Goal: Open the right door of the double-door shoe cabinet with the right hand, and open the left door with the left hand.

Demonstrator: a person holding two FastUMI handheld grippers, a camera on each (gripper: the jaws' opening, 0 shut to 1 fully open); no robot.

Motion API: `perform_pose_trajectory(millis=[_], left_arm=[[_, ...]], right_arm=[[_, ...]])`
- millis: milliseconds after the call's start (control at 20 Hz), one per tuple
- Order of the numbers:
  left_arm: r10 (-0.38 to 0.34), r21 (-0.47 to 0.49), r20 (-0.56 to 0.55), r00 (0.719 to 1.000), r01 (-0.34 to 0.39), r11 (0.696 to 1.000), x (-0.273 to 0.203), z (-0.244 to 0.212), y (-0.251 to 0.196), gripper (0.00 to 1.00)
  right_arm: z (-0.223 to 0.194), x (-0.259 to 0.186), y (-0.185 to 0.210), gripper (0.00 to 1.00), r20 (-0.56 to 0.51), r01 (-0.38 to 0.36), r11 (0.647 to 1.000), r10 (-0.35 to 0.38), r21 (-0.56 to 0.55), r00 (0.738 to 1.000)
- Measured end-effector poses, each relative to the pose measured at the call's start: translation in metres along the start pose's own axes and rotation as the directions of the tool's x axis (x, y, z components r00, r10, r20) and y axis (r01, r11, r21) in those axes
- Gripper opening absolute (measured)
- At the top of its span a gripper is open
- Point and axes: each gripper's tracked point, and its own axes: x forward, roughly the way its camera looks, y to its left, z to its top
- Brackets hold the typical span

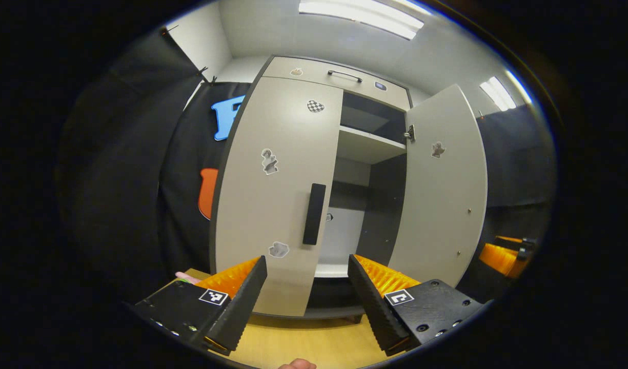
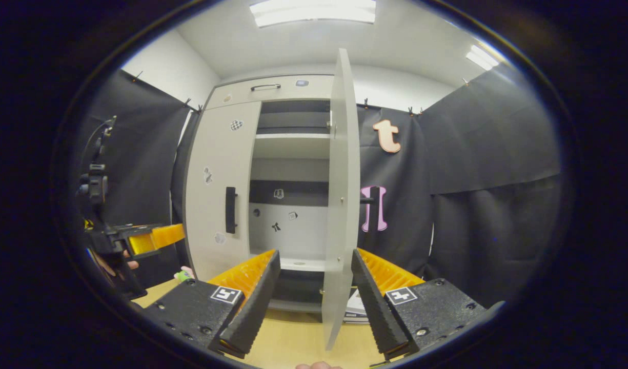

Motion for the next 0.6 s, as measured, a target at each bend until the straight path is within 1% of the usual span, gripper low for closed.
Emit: perform_pose_trajectory(millis=[100,150,250,300,450,600], left_arm=[[0.008,0.013,0.034,0.999,-0.009,1.000,0.030,0.016,0.005,0.95],[0.025,0.038,0.052,0.998,-0.027,0.999,0.048,0.022,0.010,0.95],[0.049,0.090,0.046,0.998,-0.053,0.995,0.082,0.026,0.013,0.95],[0.050,0.105,0.045,0.998,-0.055,0.993,0.098,0.030,0.010,0.95],[0.051,0.094,0.058,0.997,-0.057,0.994,0.135,0.030,0.007,0.95],[0.087,0.131,0.048,0.995,-0.093,0.987,0.159,0.022,0.013,0.95]], right_arm=[[-0.004,-0.005,-0.004,0.89,-0.002,0.006,1.000,-0.006,-0.019,1.000],[-0.005,-0.008,-0.009,0.87,-0.002,0.019,0.999,-0.019,-0.028,1.000],[-0.005,-0.013,-0.017,0.88,0.004,0.040,0.998,-0.040,-0.042,0.999],[-0.004,-0.014,-0.022,0.88,0.007,0.053,0.998,-0.053,-0.045,0.999],[-0.004,-0.018,-0.035,0.88,0.012,0.078,0.997,-0.078,-0.024,0.997],[-0.004,-0.022,-0.056,0.87,0.013,0.123,0.992,-0.123,-0.001,0.992]])
